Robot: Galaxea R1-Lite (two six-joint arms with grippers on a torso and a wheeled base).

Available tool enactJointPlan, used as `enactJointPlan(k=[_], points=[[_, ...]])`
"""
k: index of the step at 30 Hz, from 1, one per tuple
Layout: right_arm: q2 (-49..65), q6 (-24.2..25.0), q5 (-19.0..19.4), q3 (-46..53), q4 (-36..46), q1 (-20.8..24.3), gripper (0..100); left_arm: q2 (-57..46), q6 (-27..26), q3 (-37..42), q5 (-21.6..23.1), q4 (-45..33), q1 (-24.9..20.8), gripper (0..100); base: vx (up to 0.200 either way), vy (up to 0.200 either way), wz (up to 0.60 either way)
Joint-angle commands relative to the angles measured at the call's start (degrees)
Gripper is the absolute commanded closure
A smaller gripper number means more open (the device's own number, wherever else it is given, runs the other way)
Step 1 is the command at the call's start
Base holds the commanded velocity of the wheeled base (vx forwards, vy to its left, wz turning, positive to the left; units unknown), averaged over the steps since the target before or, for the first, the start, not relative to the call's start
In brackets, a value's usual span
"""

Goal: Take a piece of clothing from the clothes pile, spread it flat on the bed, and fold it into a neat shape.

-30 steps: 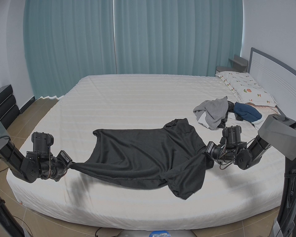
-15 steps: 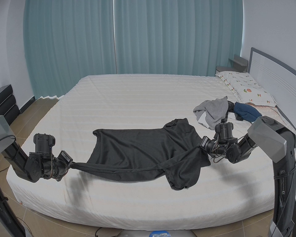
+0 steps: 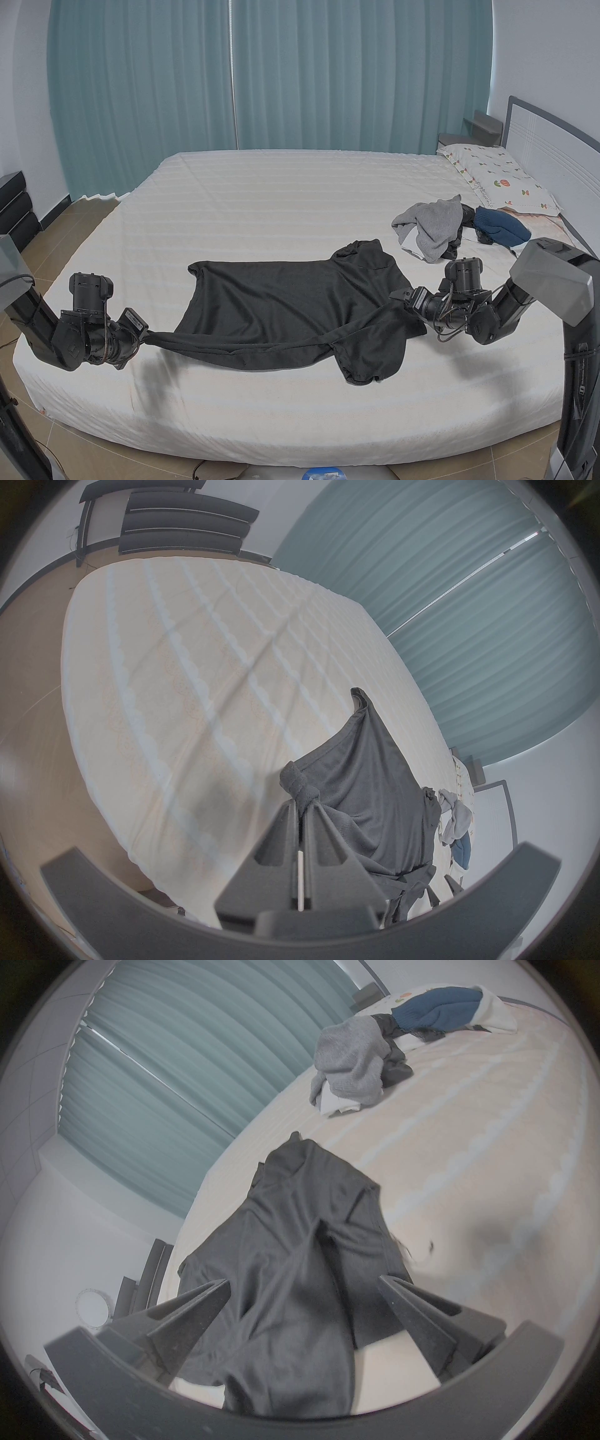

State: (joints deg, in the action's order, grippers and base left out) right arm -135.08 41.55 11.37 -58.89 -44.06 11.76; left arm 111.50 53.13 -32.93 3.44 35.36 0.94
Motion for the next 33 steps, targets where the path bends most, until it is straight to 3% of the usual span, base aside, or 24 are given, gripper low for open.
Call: enactJointPlan(k=[1,4,7,16,20,21,24,33], points=[[7.55,-0.15,2.07,8.27,-0.15,0.72,0,-0.67,-0.13,0.76,0.08,-0.12,-0.15,100,0.000,0.000,0.00],[9.14,-0.06,5.59,14.60,-0.24,2.47,0,-1.02,-0.22,0.93,0.08,-0.38,-0.32,100,0.000,0.000,0.00],[8.35,0.47,6.03,16.09,-0.24,4.23,0,-1.02,-0.30,1.02,0.08,-0.47,-0.32,100,0.000,0.000,0.00],[2.63,1.08,4.97,13.37,-0.06,7.31,0,-1.19,-0.30,0.93,0.08,-0.47,-0.32,100,0.000,0.000,0.00],[1.40,0.99,2.51,10.64,2.66,7.57,0,-1.19,-0.30,0.93,0.08,-0.47,-0.32,100,0.000,0.000,0.00],[1.40,0.99,2.51,10.64,2.66,7.57,100,-1.19,-0.30,0.93,0.08,-0.47,-0.32,100,0.000,0.000,0.00],[0.61,0.99,-0.04,9.15,3.89,8.10,100,-1.19,-0.30,0.93,0.08,-0.47,-0.32,100,0.000,0.000,0.00],[8.70,0.29,0.14,15.47,6.79,4.94,100,-1.46,-2.24,2.34,0.61,-0.65,-0.41,100,0.000,0.000,0.00]])
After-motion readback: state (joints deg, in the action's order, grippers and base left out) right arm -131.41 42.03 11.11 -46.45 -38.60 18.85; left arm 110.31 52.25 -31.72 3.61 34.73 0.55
